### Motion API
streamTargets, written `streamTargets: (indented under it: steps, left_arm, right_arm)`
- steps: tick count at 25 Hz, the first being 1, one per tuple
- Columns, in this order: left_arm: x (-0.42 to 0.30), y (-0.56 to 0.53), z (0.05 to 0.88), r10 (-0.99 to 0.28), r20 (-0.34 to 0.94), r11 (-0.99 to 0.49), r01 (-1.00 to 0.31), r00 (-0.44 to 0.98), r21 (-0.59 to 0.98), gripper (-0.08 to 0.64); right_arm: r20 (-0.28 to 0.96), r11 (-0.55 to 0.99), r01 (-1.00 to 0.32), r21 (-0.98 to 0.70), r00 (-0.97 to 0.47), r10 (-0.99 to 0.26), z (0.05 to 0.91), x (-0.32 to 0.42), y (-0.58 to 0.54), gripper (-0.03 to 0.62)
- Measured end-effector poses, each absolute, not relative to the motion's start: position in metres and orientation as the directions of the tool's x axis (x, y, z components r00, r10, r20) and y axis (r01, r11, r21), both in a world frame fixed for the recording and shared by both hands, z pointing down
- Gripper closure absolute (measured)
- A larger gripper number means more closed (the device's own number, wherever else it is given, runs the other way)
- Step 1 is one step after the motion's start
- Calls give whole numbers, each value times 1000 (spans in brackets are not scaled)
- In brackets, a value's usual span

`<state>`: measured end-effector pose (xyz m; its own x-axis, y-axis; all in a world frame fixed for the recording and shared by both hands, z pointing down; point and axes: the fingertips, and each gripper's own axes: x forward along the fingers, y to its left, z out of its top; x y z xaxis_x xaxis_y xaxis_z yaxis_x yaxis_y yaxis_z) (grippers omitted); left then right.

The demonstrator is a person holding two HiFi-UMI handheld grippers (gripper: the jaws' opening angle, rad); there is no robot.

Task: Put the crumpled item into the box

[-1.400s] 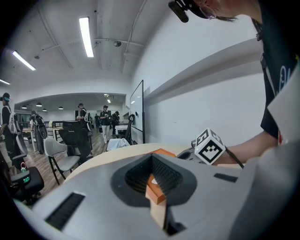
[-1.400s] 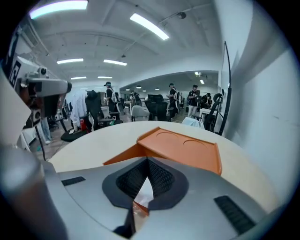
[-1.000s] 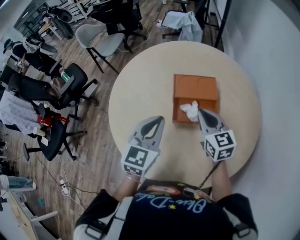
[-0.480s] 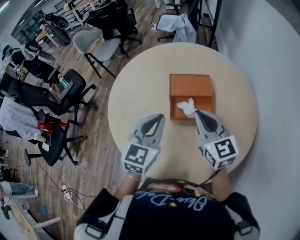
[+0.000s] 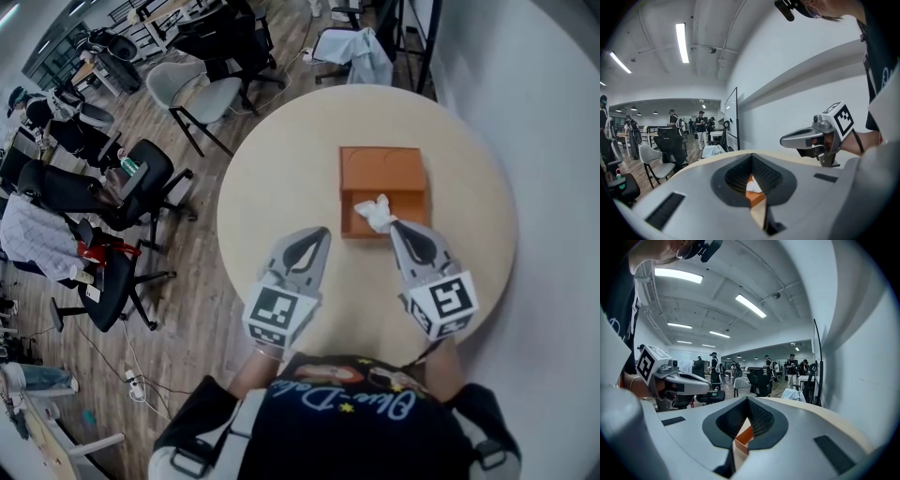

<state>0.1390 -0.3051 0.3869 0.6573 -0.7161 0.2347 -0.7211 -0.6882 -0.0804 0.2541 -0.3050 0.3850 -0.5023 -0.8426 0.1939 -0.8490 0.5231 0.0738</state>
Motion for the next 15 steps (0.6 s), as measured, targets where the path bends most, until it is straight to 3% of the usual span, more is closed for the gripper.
streamTargets:
  steps: [15]
  left_arm:
    - [133, -305, 387, -723, 238, -679, -730, 649, -72, 568]
  right_arm:
    - [204, 531, -844, 74, -508, -837, 385, 252, -307, 594]
